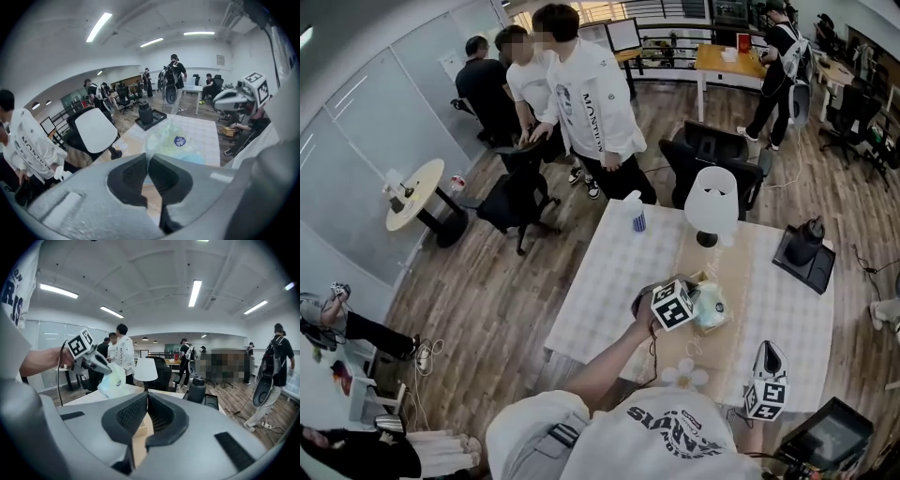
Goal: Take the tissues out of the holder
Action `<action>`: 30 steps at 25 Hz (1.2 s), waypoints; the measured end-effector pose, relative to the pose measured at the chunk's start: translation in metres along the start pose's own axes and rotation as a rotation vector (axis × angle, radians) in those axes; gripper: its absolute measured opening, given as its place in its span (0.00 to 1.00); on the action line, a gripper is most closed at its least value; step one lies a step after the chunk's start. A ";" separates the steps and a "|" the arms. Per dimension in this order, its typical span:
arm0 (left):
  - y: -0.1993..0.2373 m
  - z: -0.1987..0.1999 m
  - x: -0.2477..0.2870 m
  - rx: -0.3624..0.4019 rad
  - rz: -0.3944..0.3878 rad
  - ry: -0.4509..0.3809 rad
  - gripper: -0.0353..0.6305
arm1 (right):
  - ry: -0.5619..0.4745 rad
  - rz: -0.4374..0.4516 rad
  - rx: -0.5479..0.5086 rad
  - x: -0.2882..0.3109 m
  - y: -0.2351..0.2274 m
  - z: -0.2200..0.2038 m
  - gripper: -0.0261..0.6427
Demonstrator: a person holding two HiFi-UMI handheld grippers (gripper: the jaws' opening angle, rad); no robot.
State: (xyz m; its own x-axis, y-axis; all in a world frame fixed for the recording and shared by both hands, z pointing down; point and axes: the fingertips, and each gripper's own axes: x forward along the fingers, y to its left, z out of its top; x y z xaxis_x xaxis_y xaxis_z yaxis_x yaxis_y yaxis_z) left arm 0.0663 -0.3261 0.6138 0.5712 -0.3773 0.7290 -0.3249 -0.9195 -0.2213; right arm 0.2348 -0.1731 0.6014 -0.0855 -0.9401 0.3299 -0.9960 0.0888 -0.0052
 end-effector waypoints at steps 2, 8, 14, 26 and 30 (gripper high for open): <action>0.006 0.024 -0.028 0.026 0.042 -0.053 0.06 | -0.004 0.042 -0.016 0.010 0.012 0.006 0.05; 0.010 0.053 -0.060 0.077 0.115 -0.103 0.06 | -0.034 0.120 -0.038 0.023 0.036 0.016 0.05; 0.001 0.053 -0.054 0.073 0.091 -0.104 0.06 | -0.023 0.103 -0.039 0.019 0.026 0.011 0.05; 0.013 0.040 -0.068 0.018 0.141 -0.082 0.06 | -0.013 0.129 -0.038 0.026 0.028 0.012 0.05; 0.025 0.017 -0.089 -0.033 0.199 -0.051 0.06 | -0.013 0.202 -0.058 0.038 0.050 0.018 0.05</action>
State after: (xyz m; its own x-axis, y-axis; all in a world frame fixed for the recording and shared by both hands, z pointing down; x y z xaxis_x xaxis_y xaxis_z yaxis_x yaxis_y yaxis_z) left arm 0.0206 -0.3172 0.5323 0.5302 -0.5572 0.6390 -0.4596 -0.8223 -0.3357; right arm 0.1809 -0.2106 0.5970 -0.2842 -0.9055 0.3151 -0.9555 0.2946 -0.0152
